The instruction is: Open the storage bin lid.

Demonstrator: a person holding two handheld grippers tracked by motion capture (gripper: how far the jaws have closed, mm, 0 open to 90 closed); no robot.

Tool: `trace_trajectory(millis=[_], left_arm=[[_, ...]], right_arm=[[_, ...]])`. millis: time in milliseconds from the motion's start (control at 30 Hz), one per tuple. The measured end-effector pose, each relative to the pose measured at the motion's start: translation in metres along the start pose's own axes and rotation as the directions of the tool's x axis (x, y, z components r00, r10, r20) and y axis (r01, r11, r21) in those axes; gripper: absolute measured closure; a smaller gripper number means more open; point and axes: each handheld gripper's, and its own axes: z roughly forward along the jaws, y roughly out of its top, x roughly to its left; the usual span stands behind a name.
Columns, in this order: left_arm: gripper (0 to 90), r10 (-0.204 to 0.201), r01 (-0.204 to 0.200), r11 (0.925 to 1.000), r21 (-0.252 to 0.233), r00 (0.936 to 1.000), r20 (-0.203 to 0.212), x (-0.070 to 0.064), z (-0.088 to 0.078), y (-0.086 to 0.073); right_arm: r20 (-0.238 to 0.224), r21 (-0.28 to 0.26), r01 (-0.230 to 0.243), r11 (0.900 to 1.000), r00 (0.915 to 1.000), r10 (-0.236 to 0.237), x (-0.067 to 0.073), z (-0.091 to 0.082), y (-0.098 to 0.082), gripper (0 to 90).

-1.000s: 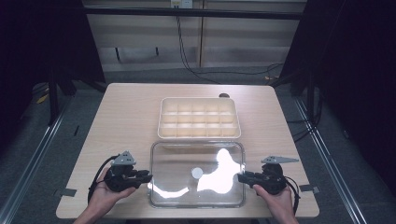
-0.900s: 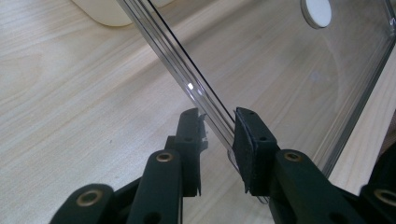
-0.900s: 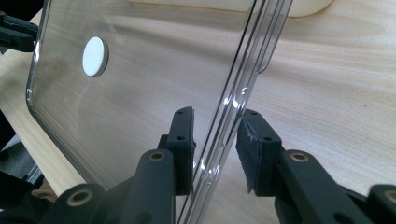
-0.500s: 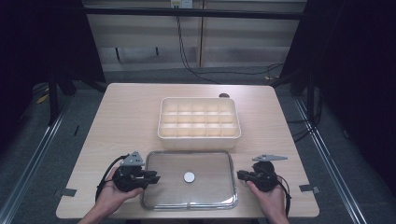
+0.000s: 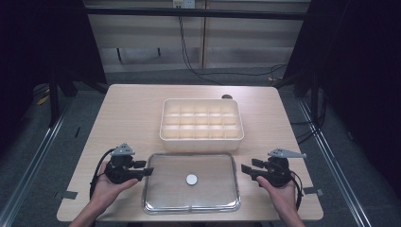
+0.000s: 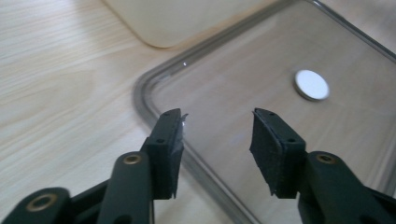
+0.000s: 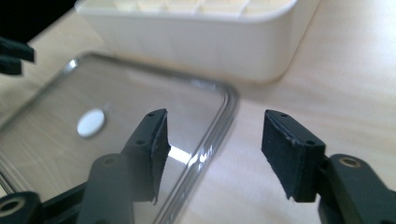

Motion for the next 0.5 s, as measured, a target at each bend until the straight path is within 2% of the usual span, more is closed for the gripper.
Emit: trace_trajectory(millis=[67, 133, 167, 233, 300, 367, 400, 500], left_arm=[[49.3, -0.030, 0.029, 0.9992, -0.026, 0.9992, -0.027, 0.007, -0.004, -0.003], [46.0, -0.046, 0.044, 0.9973, -0.059, 0.9980, -0.043, 0.013, -0.010, -0.006], [44.7, -0.057, 0.053, 0.9956, -0.078, 0.9967, -0.058, 0.014, -0.012, -0.007], [41.1, -0.072, 0.062, 0.9897, -0.129, 0.9944, -0.077, 0.016, -0.022, -0.009], [39.6, -0.087, 0.069, 0.9821, -0.175, 0.9917, -0.095, 0.019, -0.029, -0.012], [37.3, -0.101, 0.078, 0.9778, -0.194, 0.9884, -0.113, 0.023, -0.033, -0.016], [35.8, -0.123, 0.098, 0.9740, -0.204, 0.9859, -0.113, 0.026, -0.034, -0.019], [32.2, -0.135, 0.108, 0.9762, -0.188, 0.9816, -0.135, 0.031, -0.032, -0.024]], right_arm=[[-0.002, -0.071, 0.001, 0.997, 1.0000, -0.001, -0.003, -0.006, 0.003, 38.0], [0.000, -0.108, 0.026, 0.994, 0.9997, -0.026, -0.005, -0.012, 0.003, 36.2], [-0.001, -0.122, 0.019, 0.992, 0.9998, -0.020, -0.005, -0.015, 0.004, 35.7], [0.016, -0.144, 0.039, 0.989, 0.9992, -0.037, -0.008, -0.021, 0.003, 33.6], [0.032, -0.174, 0.038, 0.984, 0.9989, -0.033, -0.011, -0.027, 0.002, 33.0], [0.059, -0.188, 0.043, 0.981, 0.9977, -0.033, -0.015, -0.033, 0.000, 31.5], [0.066, -0.196, 0.038, 0.980, 0.9975, -0.025, -0.017, -0.035, 0.000, 30.8], [0.083, -0.207, 0.023, 0.978, 0.9965, -0.006, -0.024, -0.041, -0.003, 29.5]])
